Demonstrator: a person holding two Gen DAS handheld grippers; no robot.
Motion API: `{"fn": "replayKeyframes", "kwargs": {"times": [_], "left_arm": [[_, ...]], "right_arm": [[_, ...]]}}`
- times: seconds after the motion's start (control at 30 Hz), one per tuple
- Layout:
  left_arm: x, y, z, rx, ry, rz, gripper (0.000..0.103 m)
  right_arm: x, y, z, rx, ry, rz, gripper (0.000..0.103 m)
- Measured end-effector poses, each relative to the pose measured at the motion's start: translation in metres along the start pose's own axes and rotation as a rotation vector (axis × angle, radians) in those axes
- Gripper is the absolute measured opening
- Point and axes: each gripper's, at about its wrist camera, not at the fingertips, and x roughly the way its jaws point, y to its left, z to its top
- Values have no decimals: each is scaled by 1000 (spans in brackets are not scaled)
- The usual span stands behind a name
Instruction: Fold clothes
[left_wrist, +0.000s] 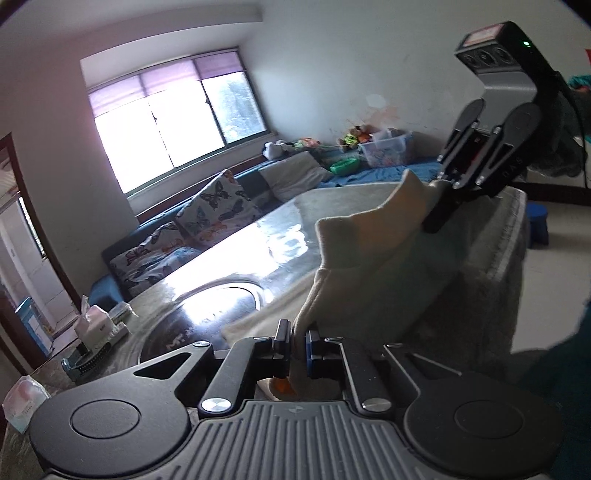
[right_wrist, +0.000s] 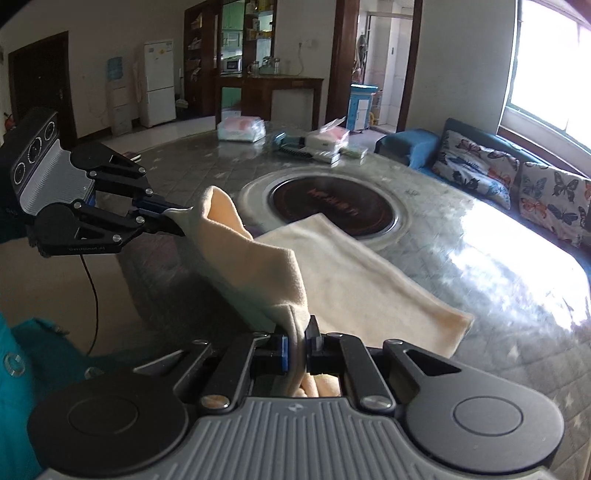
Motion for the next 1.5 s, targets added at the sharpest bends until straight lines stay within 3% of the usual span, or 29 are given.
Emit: {"fn": "replayKeyframes", "kwargs": {"times": [0.17, 0.43, 0.53, 0.57, 0.67, 0.7, 0.73, 0.97, 1.03, 1.17, 1.33, 1.5], "left_arm": [[51, 27, 15, -66, 16, 49, 9], [152, 59, 17, -253, 162, 86, 12], [179, 64, 10, -285, 208, 97, 12], [185, 64, 8, -279, 218, 104, 13], [188, 64, 6, -275, 227, 132, 20], [188, 65, 5, -278, 225, 144, 23], [187, 66, 5, -282, 224, 156, 23], [166, 75, 18, -337, 172, 230, 23], [158, 72, 24, -345, 145, 207, 23], [159, 62, 36, -361, 135, 117, 23], [176, 50, 38, -363, 179, 58, 23], [199, 49, 39, -377, 221, 3, 23]], "right_arm": [[23, -36, 21, 41, -5, -19, 7], [89, -100, 35, 179, 23, -44, 7], [113, -119, 26, 282, 26, -93, 16], [121, -126, 23, 316, 27, -110, 22], [125, -137, 12, 363, 10, -169, 27], [126, -140, 8, 378, 4, -189, 36], [128, -144, 4, 394, -2, -209, 38], [93, -144, -3, 405, -96, -388, 37], [90, -141, -1, 398, -112, -361, 36], [107, -140, 1, 423, -89, -266, 25], [133, -155, -7, 516, -11, -268, 20], [126, -145, 8, 446, -54, -250, 20]]}}
